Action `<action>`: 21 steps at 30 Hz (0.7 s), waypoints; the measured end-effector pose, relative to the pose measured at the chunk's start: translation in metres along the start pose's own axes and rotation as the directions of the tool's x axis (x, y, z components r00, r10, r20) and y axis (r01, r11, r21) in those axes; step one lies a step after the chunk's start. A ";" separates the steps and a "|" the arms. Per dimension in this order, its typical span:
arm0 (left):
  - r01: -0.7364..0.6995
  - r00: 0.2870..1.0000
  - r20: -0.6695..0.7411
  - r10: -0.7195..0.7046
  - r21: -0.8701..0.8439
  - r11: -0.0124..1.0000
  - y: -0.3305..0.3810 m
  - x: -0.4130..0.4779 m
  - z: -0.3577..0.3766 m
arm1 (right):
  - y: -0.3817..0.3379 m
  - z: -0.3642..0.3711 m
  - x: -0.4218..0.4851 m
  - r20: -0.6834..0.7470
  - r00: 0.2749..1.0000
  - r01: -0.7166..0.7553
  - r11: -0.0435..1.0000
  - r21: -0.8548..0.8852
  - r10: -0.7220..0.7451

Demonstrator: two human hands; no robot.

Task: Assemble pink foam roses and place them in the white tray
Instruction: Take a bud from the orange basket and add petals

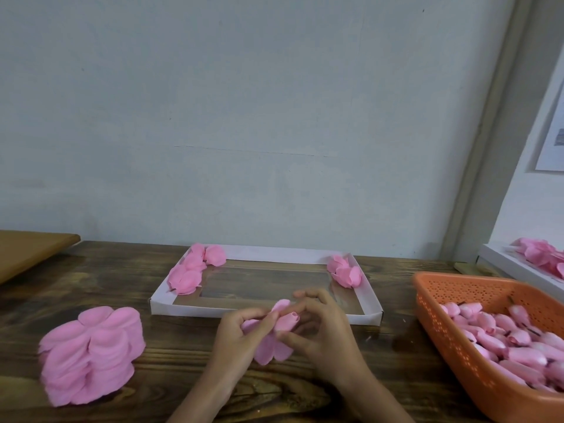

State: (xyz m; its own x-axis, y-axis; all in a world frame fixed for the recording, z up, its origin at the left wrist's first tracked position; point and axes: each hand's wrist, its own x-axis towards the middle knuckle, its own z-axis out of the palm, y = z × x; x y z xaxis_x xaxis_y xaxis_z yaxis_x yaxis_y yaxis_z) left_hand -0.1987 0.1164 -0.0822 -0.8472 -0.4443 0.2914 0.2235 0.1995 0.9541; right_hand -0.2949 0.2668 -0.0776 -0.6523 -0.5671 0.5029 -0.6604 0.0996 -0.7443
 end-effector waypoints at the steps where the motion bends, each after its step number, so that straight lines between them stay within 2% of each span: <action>1: -0.025 1.000 0.013 0.025 0.025 0.999 0.000 0.000 0.000 | 0.000 0.000 0.000 0.008 1.000 -0.013 1.000 0.000 0.013; 8: -0.061 0.993 0.101 0.058 0.021 0.998 0.001 -0.002 0.001 | -0.002 -0.002 -0.002 0.056 0.997 -0.060 0.998 0.010 0.060; 14: -0.030 0.994 0.100 0.036 -0.063 0.998 0.006 -0.005 0.006 | -0.004 -0.004 -0.001 -0.040 0.999 -0.026 0.999 0.024 0.027; 16: -0.007 0.995 0.103 0.016 -0.096 0.995 0.007 -0.005 0.005 | -0.003 -0.007 -0.001 -0.013 1.000 -0.022 1.000 0.009 0.022; 18: 0.016 0.993 0.119 -0.002 -0.121 0.993 0.006 -0.005 0.004 | -0.003 -0.006 -0.001 0.028 0.999 -0.026 0.998 0.060 0.024; 21: 0.028 0.978 0.210 0.006 -0.162 0.986 0.004 -0.005 0.002 | -0.003 -0.006 -0.001 0.015 0.999 -0.038 0.984 0.173 0.036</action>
State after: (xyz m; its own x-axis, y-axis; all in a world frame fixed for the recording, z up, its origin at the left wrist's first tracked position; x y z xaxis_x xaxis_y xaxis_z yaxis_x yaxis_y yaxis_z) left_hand -0.1950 0.1213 -0.0798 -0.9281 -0.2494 0.2763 0.2744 0.0429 0.9606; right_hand -0.2944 0.2722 -0.0727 -0.6697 -0.5756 0.4692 -0.5608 -0.0222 -0.8277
